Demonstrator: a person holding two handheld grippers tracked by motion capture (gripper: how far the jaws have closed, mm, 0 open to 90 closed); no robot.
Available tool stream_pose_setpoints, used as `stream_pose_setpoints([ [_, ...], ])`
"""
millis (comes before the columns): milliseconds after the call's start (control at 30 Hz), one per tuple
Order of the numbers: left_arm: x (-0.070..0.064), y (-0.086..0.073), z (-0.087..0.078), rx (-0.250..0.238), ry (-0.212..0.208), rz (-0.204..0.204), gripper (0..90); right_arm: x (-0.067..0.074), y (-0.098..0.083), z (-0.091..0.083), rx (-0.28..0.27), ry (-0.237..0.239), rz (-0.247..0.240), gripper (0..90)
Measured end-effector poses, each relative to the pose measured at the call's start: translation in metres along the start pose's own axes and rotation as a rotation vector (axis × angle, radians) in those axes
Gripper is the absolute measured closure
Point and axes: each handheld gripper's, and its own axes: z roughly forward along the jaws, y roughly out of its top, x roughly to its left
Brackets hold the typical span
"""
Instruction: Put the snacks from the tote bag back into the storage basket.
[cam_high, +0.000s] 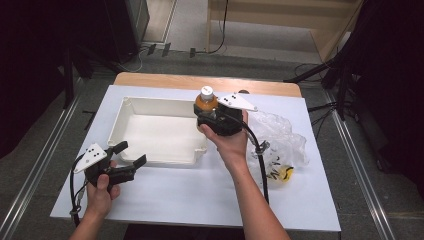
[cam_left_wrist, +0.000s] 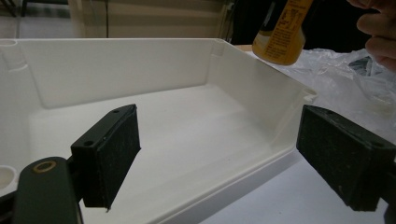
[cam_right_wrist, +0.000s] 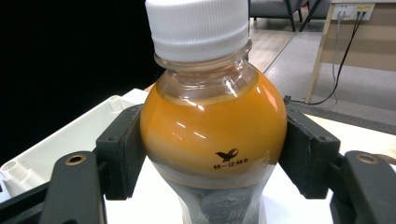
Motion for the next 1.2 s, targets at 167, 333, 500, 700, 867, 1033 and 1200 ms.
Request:
stream_pose_setpoints([
  [167,0.000,0.000,0.000,0.003,0.003,0.011,13.5,0.002,0.001,0.003,0.003,0.005,-0.002,31.1],
  [333,0.001,0.000,0.000,0.006,0.008,0.005,13.5,0.005,0.001,0.005,0.005,0.008,-0.005,31.1],
  [500,0.003,0.000,-0.001,0.002,0.008,-0.002,13.5,0.007,0.001,0.008,0.008,0.012,-0.006,31.1],
  [700,0.004,0.000,-0.002,0.001,0.006,-0.007,13.5,0.010,0.000,0.010,0.007,0.017,-0.005,31.1],
  [867,0.004,0.000,-0.002,0.001,0.006,-0.006,13.5,0.012,0.001,0.011,0.009,0.021,-0.002,31.1],
  [1033,0.004,0.000,-0.002,0.001,0.007,-0.007,13.5,0.014,0.001,0.014,0.010,0.024,-0.005,31.1],
  [1200,0.004,0.000,-0.002,-0.001,0.011,-0.007,13.5,0.016,0.001,0.015,0.011,0.026,-0.010,31.1],
])
